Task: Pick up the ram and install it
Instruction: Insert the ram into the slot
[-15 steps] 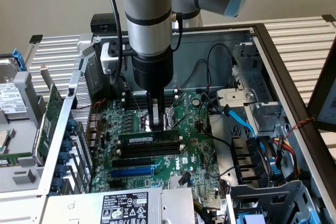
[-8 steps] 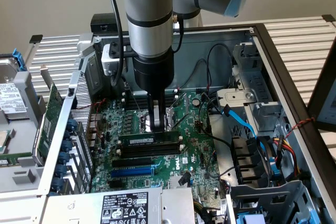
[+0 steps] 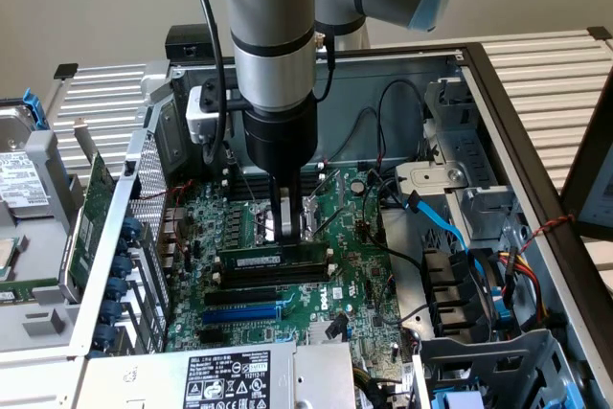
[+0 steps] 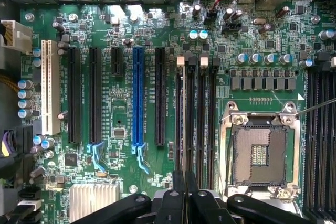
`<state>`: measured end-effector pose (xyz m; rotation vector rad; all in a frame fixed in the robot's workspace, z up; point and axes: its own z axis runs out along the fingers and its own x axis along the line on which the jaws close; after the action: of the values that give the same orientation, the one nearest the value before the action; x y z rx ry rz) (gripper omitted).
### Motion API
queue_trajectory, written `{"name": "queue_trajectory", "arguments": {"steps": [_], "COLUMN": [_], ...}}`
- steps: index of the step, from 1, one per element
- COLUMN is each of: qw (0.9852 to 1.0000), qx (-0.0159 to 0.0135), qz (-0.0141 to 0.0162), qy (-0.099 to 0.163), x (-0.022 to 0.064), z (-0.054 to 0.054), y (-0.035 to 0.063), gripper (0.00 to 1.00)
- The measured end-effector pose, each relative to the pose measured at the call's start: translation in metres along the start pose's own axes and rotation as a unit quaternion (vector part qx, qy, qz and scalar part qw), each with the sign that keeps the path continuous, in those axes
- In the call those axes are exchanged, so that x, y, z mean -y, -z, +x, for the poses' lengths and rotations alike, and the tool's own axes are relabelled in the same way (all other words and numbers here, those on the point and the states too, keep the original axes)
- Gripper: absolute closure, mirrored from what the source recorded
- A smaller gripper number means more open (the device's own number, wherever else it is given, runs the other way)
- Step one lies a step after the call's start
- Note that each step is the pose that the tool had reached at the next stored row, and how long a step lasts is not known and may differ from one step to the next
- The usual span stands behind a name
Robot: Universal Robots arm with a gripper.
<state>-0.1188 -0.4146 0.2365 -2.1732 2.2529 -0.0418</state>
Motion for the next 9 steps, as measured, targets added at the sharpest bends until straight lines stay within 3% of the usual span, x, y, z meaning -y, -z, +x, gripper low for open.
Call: {"name": "queue_trajectory", "arguments": {"steps": [9], "qw": [1.0], "qx": [0.0], "qz": [0.0], "qy": [0.0], "x": [-0.0007], "z": [0.0], "y": [-0.0025], "gripper": [0.88]}}
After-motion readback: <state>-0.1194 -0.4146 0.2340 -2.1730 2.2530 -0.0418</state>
